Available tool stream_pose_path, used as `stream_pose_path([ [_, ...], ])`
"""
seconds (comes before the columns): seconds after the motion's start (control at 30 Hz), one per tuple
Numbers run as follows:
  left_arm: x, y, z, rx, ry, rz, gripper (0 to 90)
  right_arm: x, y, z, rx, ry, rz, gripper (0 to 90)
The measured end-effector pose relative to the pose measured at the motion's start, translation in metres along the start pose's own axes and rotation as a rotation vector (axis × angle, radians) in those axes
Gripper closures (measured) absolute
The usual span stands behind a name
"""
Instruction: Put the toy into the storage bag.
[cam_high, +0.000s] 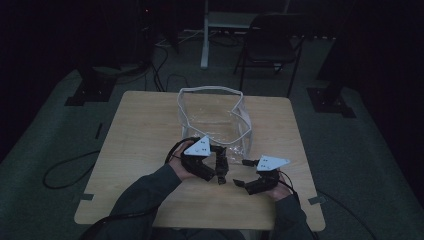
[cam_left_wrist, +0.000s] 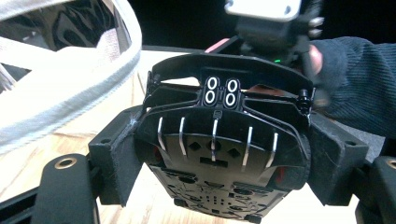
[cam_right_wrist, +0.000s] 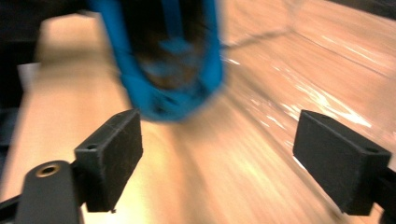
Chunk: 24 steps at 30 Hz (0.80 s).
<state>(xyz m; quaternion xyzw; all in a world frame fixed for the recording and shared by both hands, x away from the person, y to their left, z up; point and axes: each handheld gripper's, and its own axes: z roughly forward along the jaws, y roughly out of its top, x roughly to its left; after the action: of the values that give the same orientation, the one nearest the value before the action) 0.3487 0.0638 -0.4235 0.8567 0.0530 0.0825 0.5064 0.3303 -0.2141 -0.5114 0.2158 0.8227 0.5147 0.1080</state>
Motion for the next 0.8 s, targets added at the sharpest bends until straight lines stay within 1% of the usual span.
stream_pose_path([
  [0.03,0.000,0.001,-0.002,-0.001,-0.002,0.003,23.8,-0.003,-0.002,0.001,0.009,-0.021,0.013,20.0],
  [0.07,0.000,0.002,-0.004,-0.002,-0.002,0.005,23.8,-0.005,-0.004,0.000,0.010,-0.028,0.040,23.6],
  [0.1,-0.001,0.003,-0.006,-0.006,0.000,0.009,23.8,-0.008,-0.006,0.001,0.011,-0.023,0.065,27.0],
  [0.13,-0.001,0.004,-0.007,-0.007,0.001,0.010,23.8,-0.009,-0.008,0.001,0.011,-0.020,0.073,30.0],
  [0.17,-0.001,0.005,-0.009,-0.011,-0.001,0.008,23.8,-0.010,-0.009,0.001,0.011,-0.029,0.075,31.8],
  [0.2,-0.001,0.005,-0.009,-0.011,-0.001,0.008,23.8,-0.010,-0.009,0.001,0.011,-0.029,0.075,31.8],
  [0.23,-0.001,0.007,-0.012,-0.012,0.001,0.014,23.8,-0.012,-0.012,0.005,0.036,-0.056,0.088,38.1],
  [0.27,-0.002,0.008,-0.015,-0.011,0.004,0.021,23.8,-0.012,-0.013,0.006,0.036,-0.059,0.086,39.6],
  [0.4,-0.002,0.012,-0.021,-0.012,0.009,0.032,23.8,-0.009,-0.017,0.015,0.077,-0.154,0.038,40.6],
  [0.43,-0.002,0.012,-0.021,-0.012,0.009,0.032,23.8,-0.009,-0.017,0.015,0.077,-0.154,0.038,40.6],
  [0.47,-0.003,0.013,-0.023,-0.017,0.010,0.032,23.8,-0.007,-0.020,0.019,0.099,-0.185,0.023,42.8],
  [0.5,-0.003,0.014,-0.024,-0.017,0.009,0.035,23.8,-0.006,-0.021,0.020,0.109,-0.189,0.015,44.1],
  [0.57,-0.003,0.015,-0.026,-0.020,0.007,0.037,23.8,-0.006,-0.022,0.024,0.136,-0.173,0.014,46.2],
  [0.7,-0.002,0.019,-0.031,-0.030,0.005,0.038,23.8,-0.006,-0.023,0.028,0.158,-0.168,0.009,46.3],
  [0.8,-0.002,0.020,-0.033,-0.034,0.006,0.035,23.8,-0.007,-0.023,0.029,0.150,-0.168,0.017,46.3],
])
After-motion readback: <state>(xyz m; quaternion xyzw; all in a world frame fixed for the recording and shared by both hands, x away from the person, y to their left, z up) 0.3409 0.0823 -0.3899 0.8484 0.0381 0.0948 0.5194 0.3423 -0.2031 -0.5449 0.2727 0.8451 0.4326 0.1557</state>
